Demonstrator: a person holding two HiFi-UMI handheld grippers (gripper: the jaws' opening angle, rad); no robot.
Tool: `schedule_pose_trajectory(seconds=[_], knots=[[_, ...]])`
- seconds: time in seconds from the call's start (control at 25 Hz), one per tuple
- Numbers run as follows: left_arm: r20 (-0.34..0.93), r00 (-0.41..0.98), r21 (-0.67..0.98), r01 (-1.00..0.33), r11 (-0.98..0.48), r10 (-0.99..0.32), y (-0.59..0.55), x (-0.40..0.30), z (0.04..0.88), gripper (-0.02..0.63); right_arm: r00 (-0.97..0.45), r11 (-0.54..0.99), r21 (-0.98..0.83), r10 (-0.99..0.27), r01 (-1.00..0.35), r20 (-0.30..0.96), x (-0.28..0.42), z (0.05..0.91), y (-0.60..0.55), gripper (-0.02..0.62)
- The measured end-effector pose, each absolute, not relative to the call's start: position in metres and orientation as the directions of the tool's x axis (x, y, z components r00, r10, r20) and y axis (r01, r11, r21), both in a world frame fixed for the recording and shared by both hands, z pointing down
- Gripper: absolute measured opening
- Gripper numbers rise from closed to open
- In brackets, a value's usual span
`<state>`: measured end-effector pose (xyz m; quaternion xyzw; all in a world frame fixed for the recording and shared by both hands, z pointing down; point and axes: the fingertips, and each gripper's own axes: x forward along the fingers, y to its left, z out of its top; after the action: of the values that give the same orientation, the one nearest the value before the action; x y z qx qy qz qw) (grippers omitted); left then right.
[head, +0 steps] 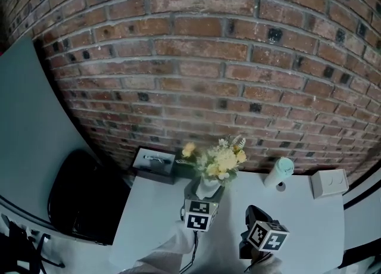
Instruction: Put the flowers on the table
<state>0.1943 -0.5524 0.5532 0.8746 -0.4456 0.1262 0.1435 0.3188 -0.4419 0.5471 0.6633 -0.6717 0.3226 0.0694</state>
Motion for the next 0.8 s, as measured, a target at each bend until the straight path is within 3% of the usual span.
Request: schedule_pose_trajectory(seconds=[0.24, 0.68, 0.76, 0.8], knots=[[0.395, 0.576, 0.140, -0.808, -0.573, -0.716, -0.527, 0.189, 0.547, 0.327, -0.117, -0.074, -0.350, -0.861, -0.934, 0.494, 0.310, 0.533, -0.429, 0.025], [0.359, 0.614, 0.175, -0.784, -0.595, -0.703, -0.464, 0.158, 0.514, 0.320, -0.130, -0.044, -0.361, -0.887, -0.932, 0.443, 0.280, 0.509, -0.395, 0.025], [0.365, 0.596, 0.167, -0.798, -0.579, -0.715, -0.453, 0.148, 0.512, 0.291, -0.134, -0.038, -0.360, -0.888, -0.932, 0.439, 0.272, 0.506, -0.388, 0.025], [0.367, 0.583, 0.162, -0.807, -0.567, -0.725, -0.448, 0.142, 0.511, 0.229, -0.138, -0.033, -0.361, -0.889, -0.932, 0.437, 0.267, 0.505, -0.385, 0.025]])
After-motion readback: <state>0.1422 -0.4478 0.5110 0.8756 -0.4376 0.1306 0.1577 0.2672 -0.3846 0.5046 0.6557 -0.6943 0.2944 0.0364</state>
